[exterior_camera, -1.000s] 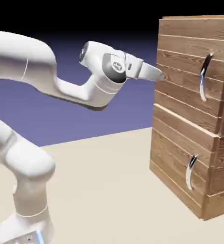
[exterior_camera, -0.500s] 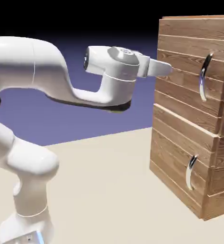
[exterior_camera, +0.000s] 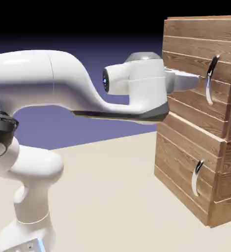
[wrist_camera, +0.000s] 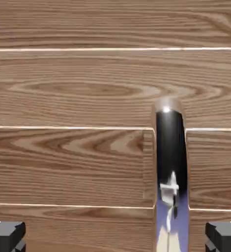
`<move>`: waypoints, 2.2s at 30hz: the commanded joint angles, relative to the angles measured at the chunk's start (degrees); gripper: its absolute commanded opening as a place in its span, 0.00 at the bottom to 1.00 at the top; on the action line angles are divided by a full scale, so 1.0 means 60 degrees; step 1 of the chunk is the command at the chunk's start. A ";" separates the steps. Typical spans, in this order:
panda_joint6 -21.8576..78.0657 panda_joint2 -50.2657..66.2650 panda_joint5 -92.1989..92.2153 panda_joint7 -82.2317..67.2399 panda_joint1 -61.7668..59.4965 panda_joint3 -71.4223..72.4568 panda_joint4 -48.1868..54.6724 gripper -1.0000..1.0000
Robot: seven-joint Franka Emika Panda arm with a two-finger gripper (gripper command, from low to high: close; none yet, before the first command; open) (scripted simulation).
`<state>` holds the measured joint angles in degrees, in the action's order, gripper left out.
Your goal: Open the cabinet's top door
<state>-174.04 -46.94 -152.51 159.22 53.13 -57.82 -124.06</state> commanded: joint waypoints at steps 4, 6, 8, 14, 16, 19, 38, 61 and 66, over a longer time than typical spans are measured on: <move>0.0000 -0.0129 -0.1380 0.1057 0.0475 -0.0523 0.0334 0.50; 0.0029 -0.0027 -0.1405 0.1070 0.0821 -0.0762 0.0575 0.50; 0.0087 0.0177 -0.1454 0.1096 0.1513 -0.1240 0.1056 0.50; 0.0322 0.0489 -0.1371 0.1131 0.2005 -0.1572 0.1386 0.00; 0.0647 0.0605 -0.1069 0.1123 0.1313 -0.1067 0.0889 0.00; 0.1112 0.0709 -0.0546 0.1039 0.0275 -0.0259 0.0176 0.00; 0.4236 -0.0427 0.4555 -0.0637 -0.5704 0.5806 -0.4006 0.00; 0.1541 -0.0983 0.6594 0.1220 -1.2477 1.1267 -0.4347 0.00; 0.1060 -0.1908 0.8495 0.0229 -1.3674 1.2285 -0.4788 0.00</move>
<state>-167.73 -58.39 -101.53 160.58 -28.91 15.89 -152.78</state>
